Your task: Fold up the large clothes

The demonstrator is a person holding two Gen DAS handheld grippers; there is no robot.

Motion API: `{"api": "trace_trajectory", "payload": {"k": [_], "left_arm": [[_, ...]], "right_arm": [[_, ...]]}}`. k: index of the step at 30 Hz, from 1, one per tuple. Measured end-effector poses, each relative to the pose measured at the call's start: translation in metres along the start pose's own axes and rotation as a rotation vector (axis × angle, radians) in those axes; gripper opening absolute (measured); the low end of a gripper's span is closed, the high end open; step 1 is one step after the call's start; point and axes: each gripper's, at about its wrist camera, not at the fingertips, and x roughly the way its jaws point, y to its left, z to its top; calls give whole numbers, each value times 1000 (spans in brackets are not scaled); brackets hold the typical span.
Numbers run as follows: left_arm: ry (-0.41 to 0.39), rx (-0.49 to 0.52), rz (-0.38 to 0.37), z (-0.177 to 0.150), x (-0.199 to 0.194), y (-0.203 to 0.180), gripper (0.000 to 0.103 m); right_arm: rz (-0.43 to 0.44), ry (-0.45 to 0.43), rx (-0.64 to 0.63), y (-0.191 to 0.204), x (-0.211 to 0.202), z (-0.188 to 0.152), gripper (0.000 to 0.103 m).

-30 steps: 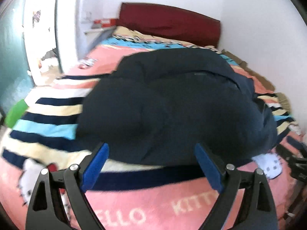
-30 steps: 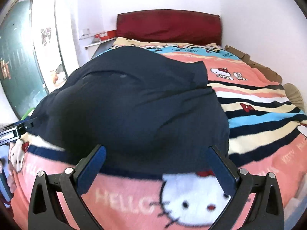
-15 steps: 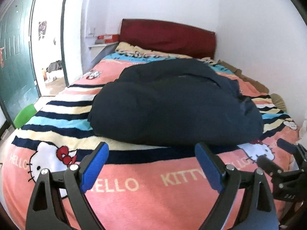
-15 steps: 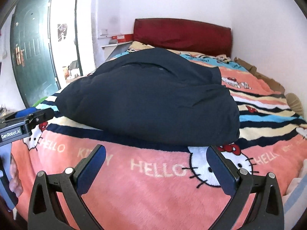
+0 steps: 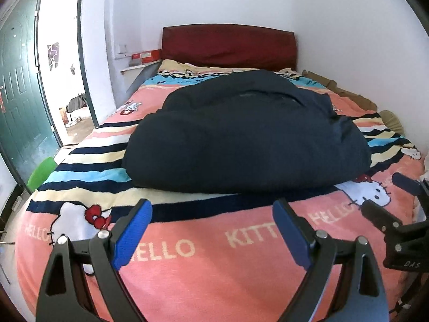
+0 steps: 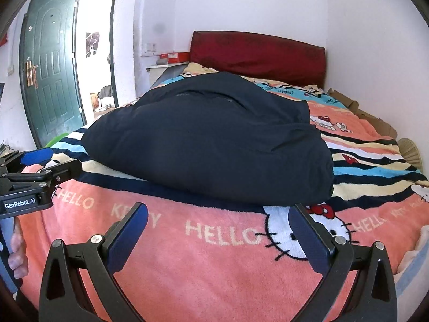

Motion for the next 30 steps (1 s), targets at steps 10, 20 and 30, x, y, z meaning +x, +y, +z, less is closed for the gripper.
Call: {"api": "trace_trajectory", "payload": {"k": [10, 20, 30], "left_arm": [[29, 5, 24, -2, 7, -6, 92], [19, 17, 47, -1, 6, -6, 92], [20, 10, 43, 1, 5, -4, 92]], "right_arm": [[-1, 11, 17, -10, 4, -4, 102], [-10, 29, 30, -14, 8, -7, 102], [-11, 39, 20, -14, 9, -8, 102]]}}
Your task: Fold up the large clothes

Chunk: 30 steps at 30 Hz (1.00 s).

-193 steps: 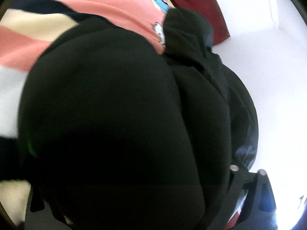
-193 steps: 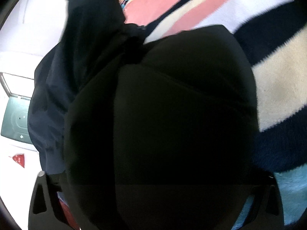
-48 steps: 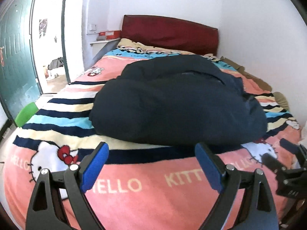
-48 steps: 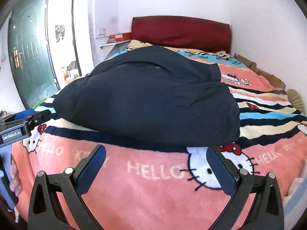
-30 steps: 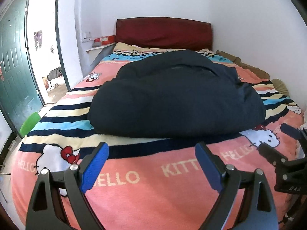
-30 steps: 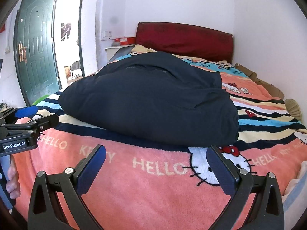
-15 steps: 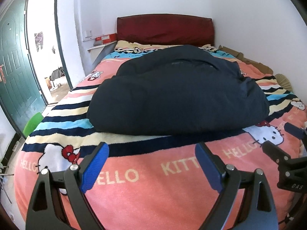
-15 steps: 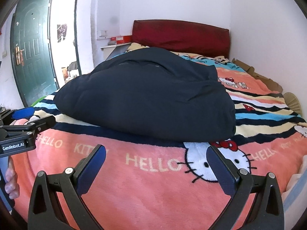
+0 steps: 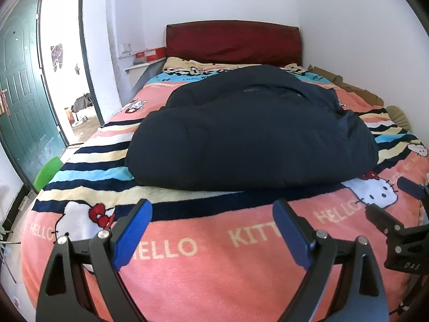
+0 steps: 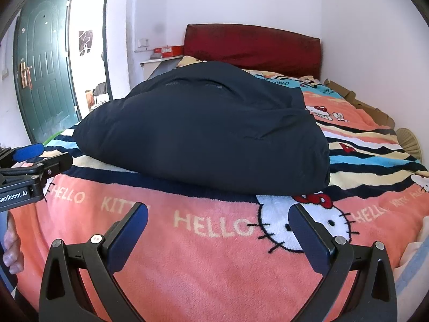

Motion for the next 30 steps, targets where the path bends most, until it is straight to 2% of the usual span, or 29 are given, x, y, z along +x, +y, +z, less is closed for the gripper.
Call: {"api": "trace_trajectory", "payload": {"k": [30], "left_arm": [[3, 18, -18, -2, 2, -12, 92]], "right_arm": [[-2, 25, 2, -4, 6, -2, 102]]}}
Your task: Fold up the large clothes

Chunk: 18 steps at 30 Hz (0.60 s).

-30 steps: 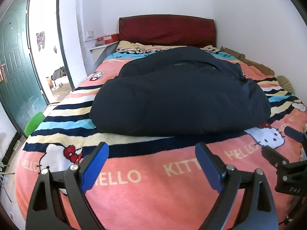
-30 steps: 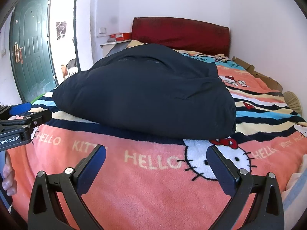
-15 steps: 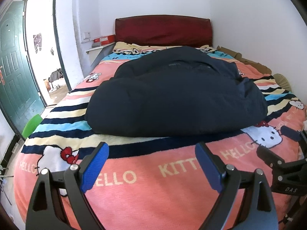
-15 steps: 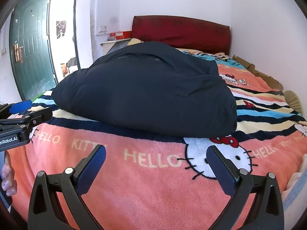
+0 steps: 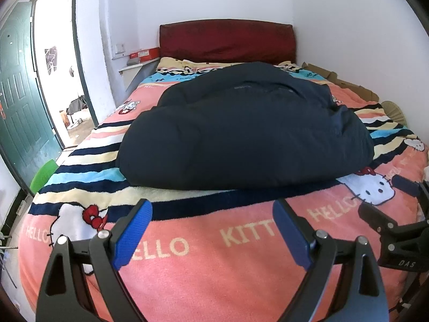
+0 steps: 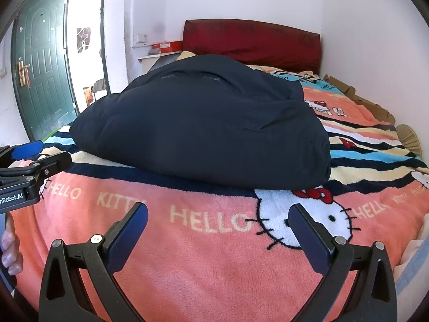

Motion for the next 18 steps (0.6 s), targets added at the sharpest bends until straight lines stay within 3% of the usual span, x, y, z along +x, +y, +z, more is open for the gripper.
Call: {"api": "trace_trajectory", "payload": {"k": [18], "left_arm": [[-4, 8, 1, 0, 0, -1, 92]], "right_arm": [[-9, -3, 6, -6, -1, -2, 102]]}}
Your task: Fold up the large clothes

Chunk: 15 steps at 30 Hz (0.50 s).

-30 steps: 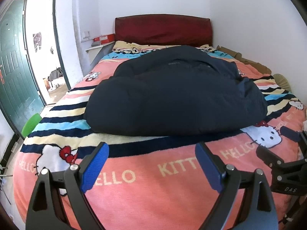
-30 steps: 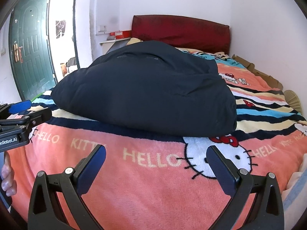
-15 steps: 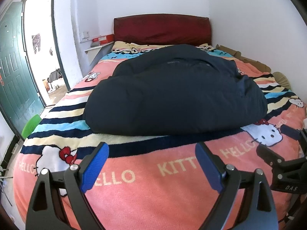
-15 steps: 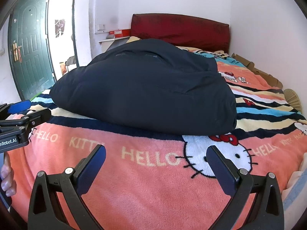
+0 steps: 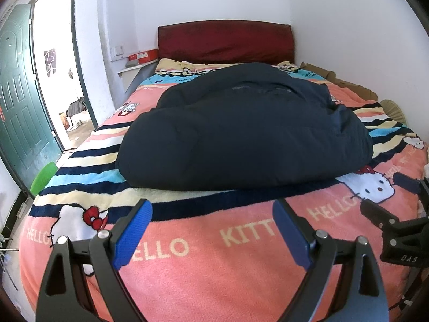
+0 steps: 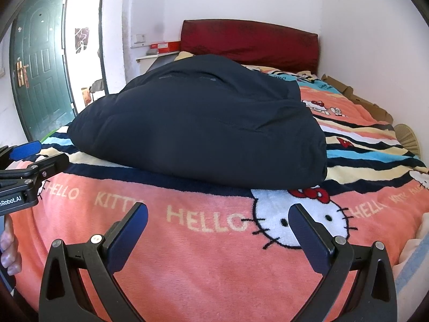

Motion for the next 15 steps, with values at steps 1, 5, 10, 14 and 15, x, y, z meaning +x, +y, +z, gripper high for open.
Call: {"api": "trace_trajectory", "payload": {"k": [1, 5, 10, 14, 15], "left_arm": [[0, 1, 0, 0, 0, 0, 92], [1, 0, 0, 0, 0, 0, 92], [16, -6, -3, -1, 1, 1, 92], [24, -6, -7, -2, 2, 2, 92], [26, -4, -6, -2, 3, 2, 92]], "right_arm": [[-1, 0, 0, -1, 0, 0, 102], [-3, 1, 0, -2, 0, 0, 102], [-7, 2, 2, -3, 0, 0, 102], [-12, 3, 4, -4, 0, 0, 102], [-12, 4, 6, -4, 0, 0, 102]]}}
